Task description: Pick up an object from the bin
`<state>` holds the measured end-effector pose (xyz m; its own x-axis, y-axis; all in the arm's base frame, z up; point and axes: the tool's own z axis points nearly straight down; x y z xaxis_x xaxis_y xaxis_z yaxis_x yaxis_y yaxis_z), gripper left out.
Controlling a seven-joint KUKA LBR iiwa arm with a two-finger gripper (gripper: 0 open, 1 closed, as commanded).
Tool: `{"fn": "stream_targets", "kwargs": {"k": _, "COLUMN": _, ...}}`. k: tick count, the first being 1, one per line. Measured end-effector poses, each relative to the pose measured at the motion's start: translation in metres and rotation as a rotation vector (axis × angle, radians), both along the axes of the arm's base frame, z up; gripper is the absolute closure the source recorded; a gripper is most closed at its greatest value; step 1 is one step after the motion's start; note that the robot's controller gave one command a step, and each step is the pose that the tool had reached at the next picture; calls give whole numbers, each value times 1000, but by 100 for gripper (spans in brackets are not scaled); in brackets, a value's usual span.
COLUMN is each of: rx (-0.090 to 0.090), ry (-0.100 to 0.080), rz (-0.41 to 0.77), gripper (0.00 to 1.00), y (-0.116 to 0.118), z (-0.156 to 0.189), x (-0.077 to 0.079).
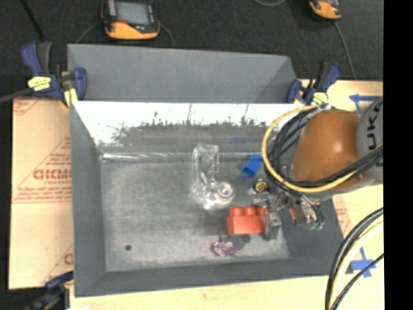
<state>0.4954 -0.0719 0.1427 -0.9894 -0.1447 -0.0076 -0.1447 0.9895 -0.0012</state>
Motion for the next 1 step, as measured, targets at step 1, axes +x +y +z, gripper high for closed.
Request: {"fn": "stream_targets", "kwargs": {"k": 1, "rx": -2, "ry": -5, "rz": -11, "gripper": 100, "y": -5, "z": 84, "x": 11}}
